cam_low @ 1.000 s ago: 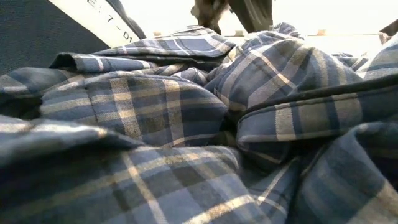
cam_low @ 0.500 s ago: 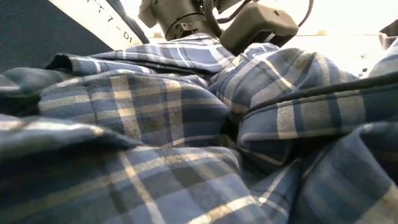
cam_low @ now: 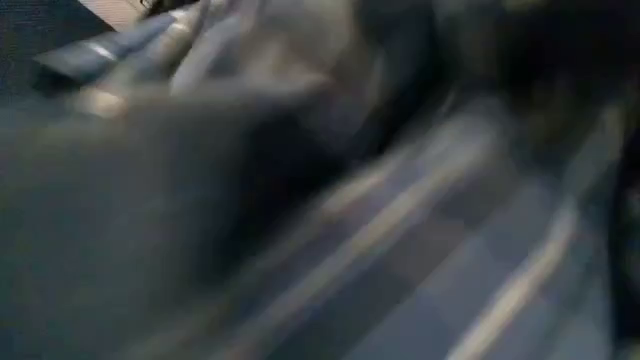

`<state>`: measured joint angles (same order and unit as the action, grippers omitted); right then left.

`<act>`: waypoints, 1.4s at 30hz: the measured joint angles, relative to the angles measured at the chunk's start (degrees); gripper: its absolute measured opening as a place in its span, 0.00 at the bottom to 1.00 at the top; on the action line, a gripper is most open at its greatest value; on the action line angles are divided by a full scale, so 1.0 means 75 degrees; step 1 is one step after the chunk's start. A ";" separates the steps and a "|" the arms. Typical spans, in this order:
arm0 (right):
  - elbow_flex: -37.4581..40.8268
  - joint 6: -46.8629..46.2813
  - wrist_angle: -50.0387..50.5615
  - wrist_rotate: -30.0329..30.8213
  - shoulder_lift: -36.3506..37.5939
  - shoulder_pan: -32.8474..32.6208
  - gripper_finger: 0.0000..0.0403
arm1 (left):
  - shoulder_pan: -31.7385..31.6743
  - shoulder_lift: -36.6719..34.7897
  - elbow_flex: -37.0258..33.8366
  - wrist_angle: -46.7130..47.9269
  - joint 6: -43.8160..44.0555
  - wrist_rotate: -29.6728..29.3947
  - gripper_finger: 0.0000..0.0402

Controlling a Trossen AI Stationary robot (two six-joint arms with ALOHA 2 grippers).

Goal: Sort clothes
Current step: Put the blue shirt into the blue laundry organizer

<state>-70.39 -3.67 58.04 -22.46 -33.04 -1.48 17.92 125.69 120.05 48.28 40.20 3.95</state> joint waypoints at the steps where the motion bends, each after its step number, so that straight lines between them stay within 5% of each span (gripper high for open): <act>1: 0.0003 0.0034 0.0000 0.0000 0.0000 0.0000 0.88 | 0.0017 0.0000 0.0588 0.0415 -0.0061 0.0011 0.01; 4: 0.0003 0.0114 -0.0003 0.0003 -0.0003 0.0000 0.88 | 0.0126 -0.0117 0.2014 0.1216 0.0053 0.0018 0.01; 8: 0.0006 0.0185 -0.0019 0.0001 -0.0006 0.0000 0.88 | 0.0321 -0.1977 0.0611 -0.0307 0.1471 -0.0174 0.01; 13: 0.0009 0.0172 -0.0054 0.0149 -0.0045 0.0001 0.88 | 0.0989 -0.3510 0.0212 -0.0108 0.2042 -0.1491 0.01; 17: 0.0011 0.0061 -0.0063 0.0435 -0.0114 0.0003 0.88 | 0.1684 -0.4202 0.0751 0.1512 0.3281 -0.1850 0.01; 22: 0.0011 -0.0164 -0.0090 0.0896 -0.0288 0.0003 0.88 | 0.2702 -0.4259 0.2005 0.5333 0.5963 -0.1559 0.01; 28: 0.0038 -0.0428 -0.0528 0.1452 -0.0637 0.0003 0.88 | 0.3269 -0.4909 0.0247 0.5558 0.6893 -0.0376 0.01; 33: 0.0055 -0.0453 -0.0961 0.1684 -0.1122 0.0003 0.88 | 0.3078 -0.5074 -0.1910 0.5389 0.6583 -0.1326 0.01; 37: 0.0058 -0.0552 -0.1239 0.1683 -0.1581 0.0001 0.88 | 0.2615 -0.4987 -0.3481 0.4100 0.5965 -0.2128 0.01; 42: 0.0058 -0.0853 -0.1346 0.1589 -0.2264 0.0000 0.88 | 0.2371 -0.4714 -0.4667 0.2343 0.4885 -0.0310 0.12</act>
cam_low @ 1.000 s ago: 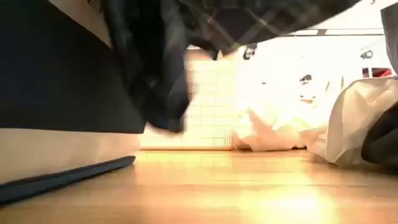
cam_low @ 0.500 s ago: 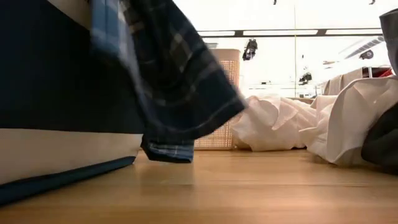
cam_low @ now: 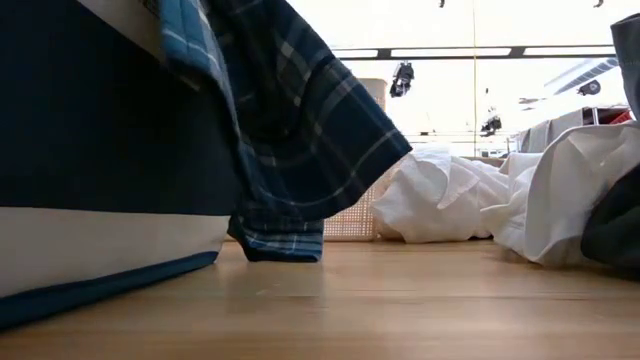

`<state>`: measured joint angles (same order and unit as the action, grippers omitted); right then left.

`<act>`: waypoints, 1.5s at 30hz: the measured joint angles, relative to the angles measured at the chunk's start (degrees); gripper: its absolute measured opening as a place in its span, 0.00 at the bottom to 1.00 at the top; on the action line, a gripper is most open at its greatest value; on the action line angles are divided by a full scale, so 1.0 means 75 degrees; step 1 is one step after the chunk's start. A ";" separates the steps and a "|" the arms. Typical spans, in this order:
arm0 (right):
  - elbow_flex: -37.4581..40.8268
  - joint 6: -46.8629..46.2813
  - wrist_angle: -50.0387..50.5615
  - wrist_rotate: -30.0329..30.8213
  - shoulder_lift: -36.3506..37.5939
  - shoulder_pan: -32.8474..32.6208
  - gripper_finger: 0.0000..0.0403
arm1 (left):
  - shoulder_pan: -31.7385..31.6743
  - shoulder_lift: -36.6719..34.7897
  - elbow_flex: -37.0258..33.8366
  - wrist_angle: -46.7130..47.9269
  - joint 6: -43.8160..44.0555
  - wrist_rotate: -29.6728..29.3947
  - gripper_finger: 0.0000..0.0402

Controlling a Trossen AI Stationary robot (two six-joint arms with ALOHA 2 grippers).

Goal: Sort clothes
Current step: Put the blue shirt into the blue laundry organizer

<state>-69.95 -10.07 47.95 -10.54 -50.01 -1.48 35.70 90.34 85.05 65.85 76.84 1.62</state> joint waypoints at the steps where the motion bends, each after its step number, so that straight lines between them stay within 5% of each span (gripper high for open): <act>1: 0.0000 -0.0074 -0.0001 -0.0025 -0.0120 0.0000 0.88 | 0.0027 0.0046 -0.0058 -0.0154 -0.0112 0.0337 0.18; 8: 0.0019 -0.0405 -0.0028 -0.0047 -0.0761 0.0000 0.88 | 0.0340 0.0120 0.0604 0.0502 -0.0489 0.0661 0.55; 15: 0.0011 -0.0620 -0.0042 -0.0048 -0.0983 0.0000 0.88 | 0.0410 0.0086 0.2647 0.1772 -0.1291 0.0300 0.72; 21: 0.0009 -0.0742 -0.0042 -0.0047 -0.0919 0.0000 0.88 | 0.0191 0.0064 0.4172 0.2862 -0.2558 -0.2871 0.71; 23: 0.0009 -0.0735 -0.0047 -0.0047 -0.0887 0.0000 0.88 | -0.0268 0.0066 0.4185 0.3074 -0.3188 -0.3319 0.67; 28: 0.0009 -0.0725 -0.0045 -0.0047 -0.0889 0.0000 0.88 | -0.1344 0.0080 0.3102 0.2971 -0.4593 -0.4007 0.42; 32: 0.0006 -0.0776 -0.0043 -0.0047 -0.0889 0.0000 0.88 | -0.1760 -0.0026 0.1704 0.2437 -0.4885 -0.2409 0.14; 35: 0.0006 -0.0783 -0.0043 -0.0047 -0.0889 -0.0003 0.88 | -0.1746 -0.0409 0.0683 0.0843 -0.5169 -0.1392 0.02; 39: 0.0006 -0.0780 -0.0042 -0.0047 -0.0889 -0.0006 0.88 | -0.1794 -0.0994 -0.0333 -0.0378 -0.5132 -0.1085 0.08; 45: 0.0006 -0.0737 -0.0045 -0.0047 -0.0889 -0.0006 0.88 | -0.1997 -0.1707 -0.1687 -0.1081 -0.5061 -0.1478 0.32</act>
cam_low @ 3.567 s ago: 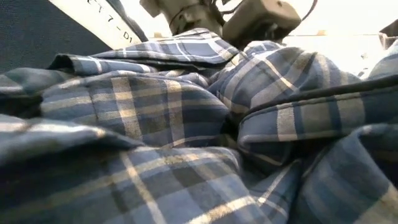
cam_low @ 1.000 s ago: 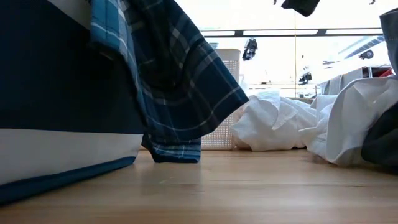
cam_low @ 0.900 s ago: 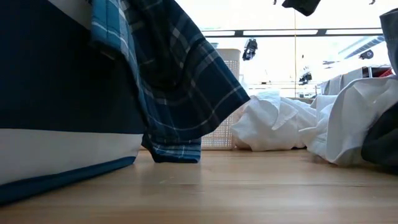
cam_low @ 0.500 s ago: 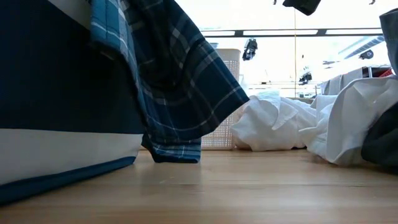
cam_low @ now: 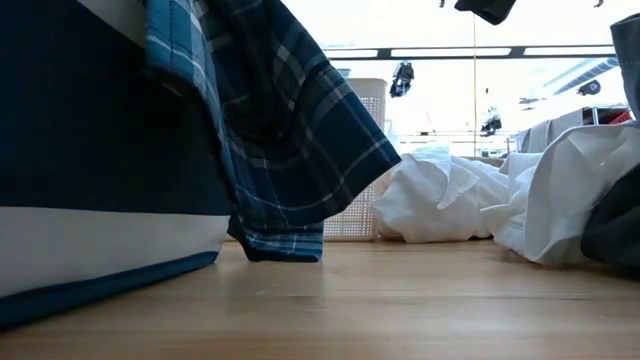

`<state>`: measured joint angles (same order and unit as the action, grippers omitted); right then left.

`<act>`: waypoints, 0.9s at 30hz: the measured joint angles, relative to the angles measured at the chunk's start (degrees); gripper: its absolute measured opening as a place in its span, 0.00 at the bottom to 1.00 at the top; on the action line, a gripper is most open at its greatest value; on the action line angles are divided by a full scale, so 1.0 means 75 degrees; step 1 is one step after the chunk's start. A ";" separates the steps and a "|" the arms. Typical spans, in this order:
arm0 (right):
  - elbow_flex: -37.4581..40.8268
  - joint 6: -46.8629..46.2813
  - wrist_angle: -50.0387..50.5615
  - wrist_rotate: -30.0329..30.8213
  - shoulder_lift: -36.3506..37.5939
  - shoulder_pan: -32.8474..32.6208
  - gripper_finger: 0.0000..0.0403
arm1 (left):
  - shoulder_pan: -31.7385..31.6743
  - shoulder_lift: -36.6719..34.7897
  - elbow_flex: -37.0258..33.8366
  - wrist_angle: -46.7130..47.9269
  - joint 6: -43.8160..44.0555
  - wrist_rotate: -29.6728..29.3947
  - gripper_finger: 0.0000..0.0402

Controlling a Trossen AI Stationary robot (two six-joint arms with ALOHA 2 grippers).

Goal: Sort clothes
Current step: Put the blue shirt into the blue laundry organizer

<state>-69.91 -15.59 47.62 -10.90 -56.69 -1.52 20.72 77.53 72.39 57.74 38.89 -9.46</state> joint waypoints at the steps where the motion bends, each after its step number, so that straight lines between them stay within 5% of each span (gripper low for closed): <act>1: 0.0000 0.0003 0.0000 0.0000 0.0000 0.0000 0.88 | -0.0056 -0.0075 -0.0280 -0.0395 -0.0042 0.0007 0.36; 7: 0.0000 -0.0015 0.0000 0.0000 0.0000 0.0000 0.88 | -0.0434 -0.0254 -0.1653 -0.1946 -0.0108 0.0627 0.49; 17: 0.0000 -0.0064 -0.0003 0.0000 0.0000 -0.0003 0.88 | -0.0483 -0.0332 -0.2011 -0.1954 -0.0201 -0.0208 0.49; 20: 0.0000 -0.0065 -0.0003 0.0000 0.0000 -0.0003 0.88 | -0.0442 -0.0285 -0.2016 -0.1979 -0.0500 -0.0069 0.42; 27: 0.0003 -0.0067 -0.0016 0.0000 0.0000 -0.0003 0.88 | -0.0419 -0.0320 -0.1984 -0.2027 -0.0701 -0.0004 0.03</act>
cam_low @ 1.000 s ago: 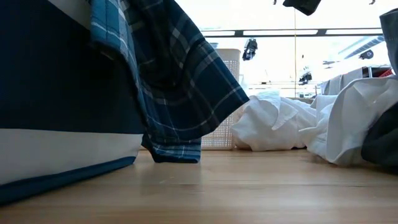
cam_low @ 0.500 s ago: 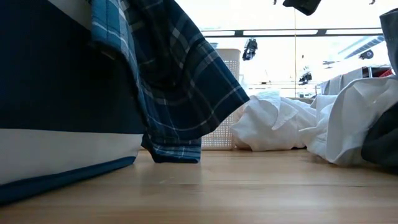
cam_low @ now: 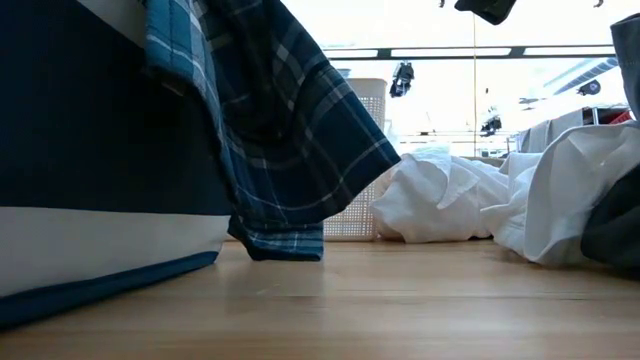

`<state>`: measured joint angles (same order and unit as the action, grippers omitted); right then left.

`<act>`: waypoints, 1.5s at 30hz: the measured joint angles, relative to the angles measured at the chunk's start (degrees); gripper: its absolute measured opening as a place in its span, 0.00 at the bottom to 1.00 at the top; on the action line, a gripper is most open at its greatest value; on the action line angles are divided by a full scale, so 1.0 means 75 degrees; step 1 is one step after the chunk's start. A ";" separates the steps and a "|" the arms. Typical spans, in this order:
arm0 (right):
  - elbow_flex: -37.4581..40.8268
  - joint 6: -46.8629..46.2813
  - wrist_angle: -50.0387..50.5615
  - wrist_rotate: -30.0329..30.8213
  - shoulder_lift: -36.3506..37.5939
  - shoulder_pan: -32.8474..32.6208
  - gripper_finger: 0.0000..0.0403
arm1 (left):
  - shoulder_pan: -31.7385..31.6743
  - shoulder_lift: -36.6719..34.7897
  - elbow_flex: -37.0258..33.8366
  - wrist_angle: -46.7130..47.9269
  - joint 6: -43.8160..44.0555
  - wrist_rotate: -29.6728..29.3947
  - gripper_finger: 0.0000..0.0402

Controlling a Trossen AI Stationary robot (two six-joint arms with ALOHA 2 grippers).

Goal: Sort clothes
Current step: Put the blue shirt into the blue laundry organizer

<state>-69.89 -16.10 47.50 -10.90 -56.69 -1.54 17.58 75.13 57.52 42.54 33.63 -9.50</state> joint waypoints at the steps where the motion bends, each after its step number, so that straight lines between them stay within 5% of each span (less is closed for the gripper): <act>1: 0.0000 0.0000 -0.0003 0.0000 0.0000 0.0000 0.88 | 0.0000 0.0000 0.0002 0.0000 0.0034 0.0000 0.03; 6: 0.0000 0.0000 -0.0002 0.0000 0.0000 0.0000 0.88 | 0.0000 -0.0021 0.0368 0.0300 0.0058 0.0067 0.01; 10: 0.0000 -0.0073 0.0000 0.0000 0.0000 0.0000 0.88 | 0.0231 -0.0088 0.1544 0.1178 0.0060 0.0989 0.00; 16: 0.0006 -0.0069 -0.0001 0.0003 0.0000 0.0003 0.88 | 0.1699 -0.0062 0.3170 0.1949 0.1274 0.2996 0.00; 19: 0.0006 -0.0048 -0.0002 0.0007 0.0000 0.0006 0.88 | 0.2645 0.0040 0.3242 0.1676 0.2478 0.3273 0.00; 23: 0.0036 0.0031 -0.0021 0.0068 0.0000 0.0006 0.88 | 0.3443 0.0167 0.3232 0.1751 0.3264 0.1721 0.00; 29: 0.0131 0.0066 -0.0068 0.0071 0.0000 0.0009 0.88 | 0.3519 0.0184 0.3097 0.1837 0.4232 -0.0106 0.02; 33: 0.0320 0.0053 -0.0409 0.0070 0.0003 0.0009 0.88 | 0.3455 0.0186 0.2262 0.1581 0.4239 -0.2266 0.05; 40: 0.0698 -0.0073 -0.0829 0.0070 0.0003 0.0006 0.88 | 0.3688 0.0695 -0.0408 -0.1832 0.4688 -0.1128 0.01; 45: 0.0887 -0.0154 -0.0857 0.0069 0.0000 0.0009 0.88 | 0.4014 0.1604 -0.1666 -0.2818 0.6069 -0.0784 0.00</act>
<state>-63.24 -17.26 41.07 -10.38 -56.69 -1.48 47.69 87.16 45.02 21.41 79.15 -15.38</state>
